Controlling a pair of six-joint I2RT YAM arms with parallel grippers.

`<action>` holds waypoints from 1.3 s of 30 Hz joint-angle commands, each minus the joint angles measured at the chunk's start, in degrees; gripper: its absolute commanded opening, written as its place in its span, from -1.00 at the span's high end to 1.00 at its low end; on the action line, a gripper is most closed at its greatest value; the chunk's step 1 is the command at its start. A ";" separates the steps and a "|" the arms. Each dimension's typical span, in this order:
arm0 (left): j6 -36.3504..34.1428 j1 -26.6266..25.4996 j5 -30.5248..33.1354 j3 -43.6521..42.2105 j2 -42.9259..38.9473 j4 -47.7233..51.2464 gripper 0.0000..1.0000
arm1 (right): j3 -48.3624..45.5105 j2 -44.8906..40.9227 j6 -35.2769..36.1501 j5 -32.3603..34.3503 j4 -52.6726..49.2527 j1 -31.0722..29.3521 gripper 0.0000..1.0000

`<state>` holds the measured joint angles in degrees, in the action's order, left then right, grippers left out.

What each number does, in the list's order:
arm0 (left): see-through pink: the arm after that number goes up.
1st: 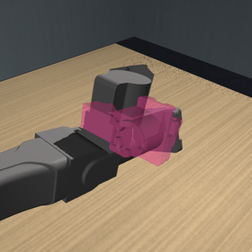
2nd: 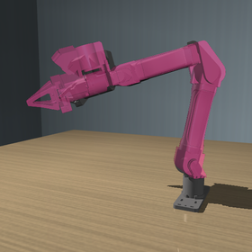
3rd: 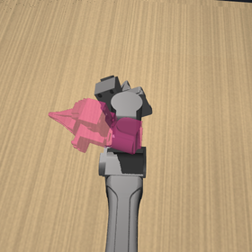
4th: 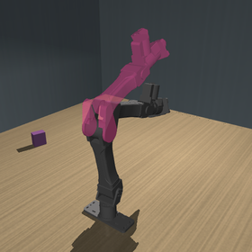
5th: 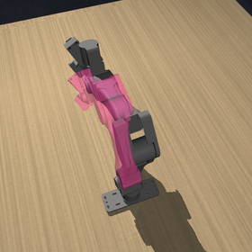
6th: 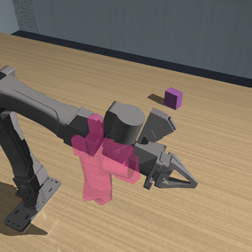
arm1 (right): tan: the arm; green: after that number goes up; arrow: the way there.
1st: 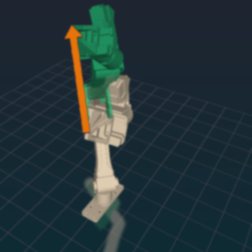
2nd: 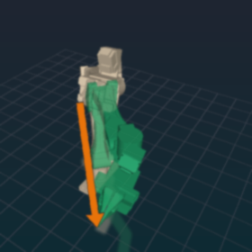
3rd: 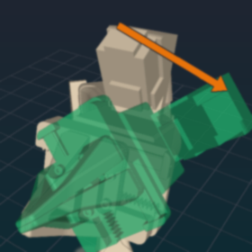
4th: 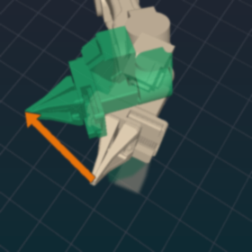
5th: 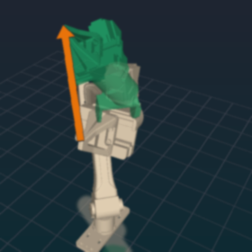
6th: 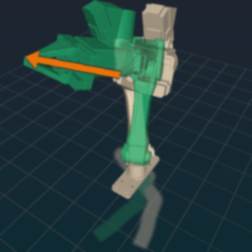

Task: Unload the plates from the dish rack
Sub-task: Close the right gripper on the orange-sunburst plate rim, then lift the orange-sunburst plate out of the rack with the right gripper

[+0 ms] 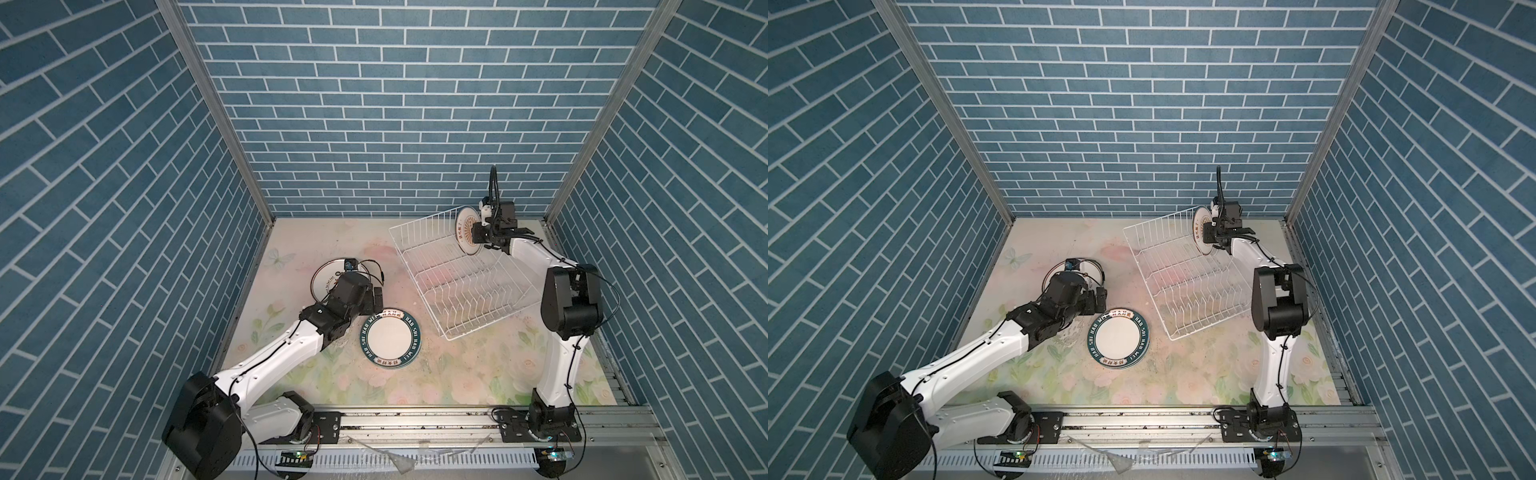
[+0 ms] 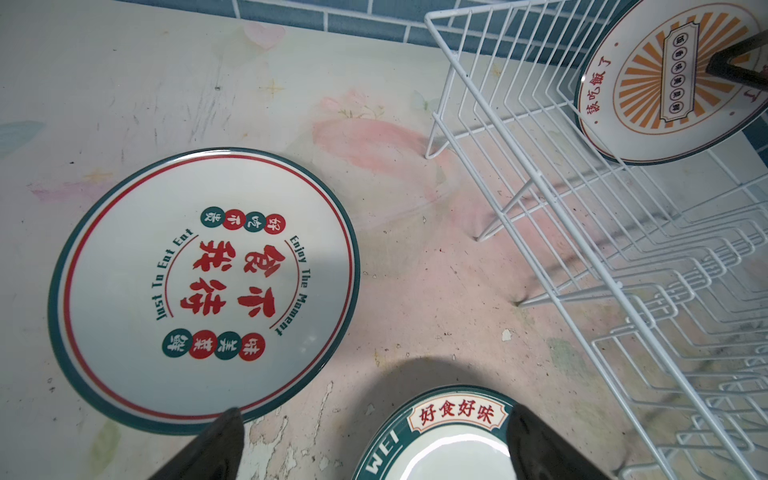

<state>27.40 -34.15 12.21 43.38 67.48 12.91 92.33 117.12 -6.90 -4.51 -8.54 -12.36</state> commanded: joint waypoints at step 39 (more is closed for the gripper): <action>-0.19 -0.08 4.05 -0.44 0.62 0.92 -0.99 | -17.66 -21.07 8.74 13.00 15.92 -2.31 1.00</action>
<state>27.70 -34.15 16.60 42.41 67.61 12.95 77.23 100.49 0.45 7.60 2.48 -14.48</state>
